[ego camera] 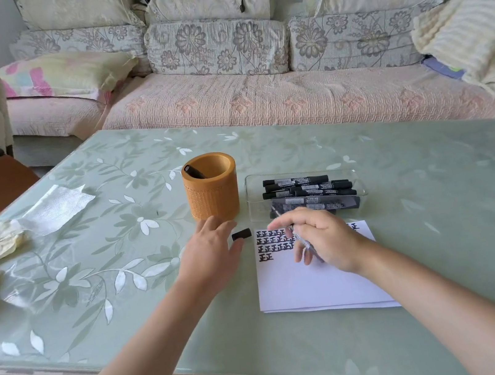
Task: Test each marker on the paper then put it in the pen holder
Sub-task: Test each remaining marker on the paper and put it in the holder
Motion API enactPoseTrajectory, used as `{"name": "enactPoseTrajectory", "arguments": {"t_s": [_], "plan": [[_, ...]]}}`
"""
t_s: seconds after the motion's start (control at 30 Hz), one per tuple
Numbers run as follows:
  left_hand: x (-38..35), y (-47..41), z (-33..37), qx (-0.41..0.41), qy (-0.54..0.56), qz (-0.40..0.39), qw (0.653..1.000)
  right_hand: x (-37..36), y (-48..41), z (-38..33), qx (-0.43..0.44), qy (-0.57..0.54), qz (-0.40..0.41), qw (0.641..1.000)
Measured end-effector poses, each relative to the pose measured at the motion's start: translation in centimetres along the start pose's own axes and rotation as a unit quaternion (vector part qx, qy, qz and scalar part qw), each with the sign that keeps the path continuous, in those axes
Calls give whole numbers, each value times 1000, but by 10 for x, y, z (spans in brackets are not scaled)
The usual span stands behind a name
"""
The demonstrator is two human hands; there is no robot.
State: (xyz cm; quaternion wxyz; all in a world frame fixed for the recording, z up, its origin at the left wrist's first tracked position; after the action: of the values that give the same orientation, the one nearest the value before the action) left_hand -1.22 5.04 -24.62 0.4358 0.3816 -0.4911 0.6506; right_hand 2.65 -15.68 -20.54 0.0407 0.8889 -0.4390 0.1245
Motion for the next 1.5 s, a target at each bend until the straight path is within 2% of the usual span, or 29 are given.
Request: {"name": "enactPoseTrajectory", "arguments": {"t_s": [0.17, 0.33, 0.43, 0.6, 0.8, 0.93, 1.17, 1.27, 1.5], "plan": [[3, -1, -1, 1, 49, 16, 999, 4, -2, 1, 7, 141, 12, 990], [17, 3, 6, -12, 101, 62, 993, 12, -4, 6, 29, 210, 109, 971], [20, 6, 8, -25, 115, 68, 991, 15, -4, 4, 35, 271, 130, 953], [22, 8, 13, -65, 123, 65, 988, 11, -6, 5, 44, 299, 106, 947], [24, 9, 20, -115, 126, 22, 985, 5, -5, 4, 51, 275, 64, 958], [28, 6, 19, -142, 138, 0, 980, 2, -4, 2, 59, 266, 65, 960], [35, 7, 17, -163, 140, 31, 976, -7, -4, -10, 73, 287, 85, 951], [36, 9, 18, -166, 139, 34, 976, -6, -4, -12, 47, 298, 51, 952], [33, 10, 20, -188, 117, 9, 975, -10, -3, -12, 22, 377, -19, 926]]}}
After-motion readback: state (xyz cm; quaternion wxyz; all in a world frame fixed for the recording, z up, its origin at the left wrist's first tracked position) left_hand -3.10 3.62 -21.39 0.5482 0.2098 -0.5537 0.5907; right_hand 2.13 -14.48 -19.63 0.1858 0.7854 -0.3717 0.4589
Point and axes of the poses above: each hand's wrist, its own y-axis away from the middle knuckle, its own x-axis out of the back of the hand, z = x × y, the point moved 3 cm from there along -y, towards the middle knuckle, and after that the axes turned 10 degrees about -y, right-handed, at the moved point
